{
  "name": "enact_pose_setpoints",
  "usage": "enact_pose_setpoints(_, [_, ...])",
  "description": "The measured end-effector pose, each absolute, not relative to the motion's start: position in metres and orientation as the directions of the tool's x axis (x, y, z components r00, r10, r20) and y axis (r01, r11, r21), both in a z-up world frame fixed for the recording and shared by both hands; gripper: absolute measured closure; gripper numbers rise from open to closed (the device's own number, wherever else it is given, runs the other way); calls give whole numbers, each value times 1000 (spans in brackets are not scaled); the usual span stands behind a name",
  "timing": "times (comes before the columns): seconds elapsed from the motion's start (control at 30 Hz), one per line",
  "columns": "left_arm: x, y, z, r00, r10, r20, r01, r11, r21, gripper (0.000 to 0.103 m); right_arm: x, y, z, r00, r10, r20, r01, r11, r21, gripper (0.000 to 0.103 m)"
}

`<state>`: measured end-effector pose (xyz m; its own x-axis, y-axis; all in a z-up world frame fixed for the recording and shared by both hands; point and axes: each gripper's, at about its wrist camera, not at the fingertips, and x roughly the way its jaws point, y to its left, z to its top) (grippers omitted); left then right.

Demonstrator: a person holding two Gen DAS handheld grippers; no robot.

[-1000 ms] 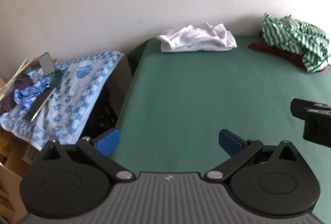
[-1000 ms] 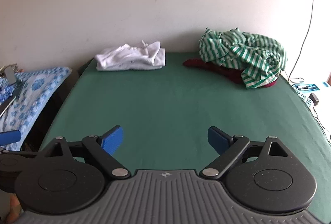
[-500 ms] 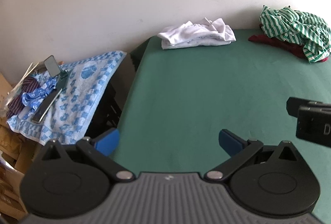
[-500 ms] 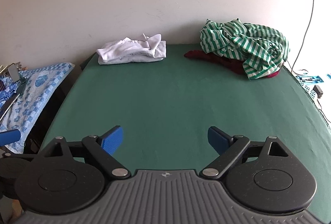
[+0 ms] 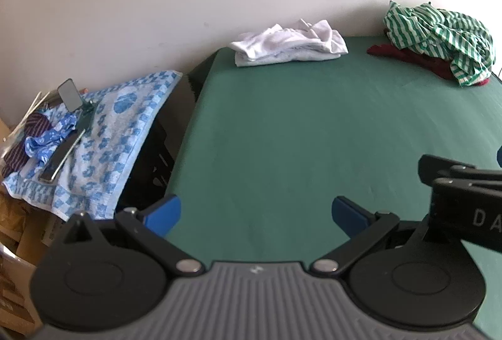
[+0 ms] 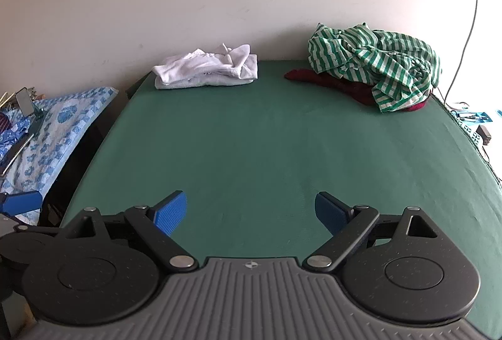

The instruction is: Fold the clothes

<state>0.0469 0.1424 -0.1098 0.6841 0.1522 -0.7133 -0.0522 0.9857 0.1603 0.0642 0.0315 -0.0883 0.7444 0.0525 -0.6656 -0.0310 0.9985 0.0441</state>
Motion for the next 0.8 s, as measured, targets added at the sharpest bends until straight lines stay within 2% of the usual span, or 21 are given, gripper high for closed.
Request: enact_pose_setpoints(0.8, [32, 164, -133, 658, 97, -746, 40, 986, 163, 0, 36, 47, -110, 717, 28, -696, 35, 997, 76, 13])
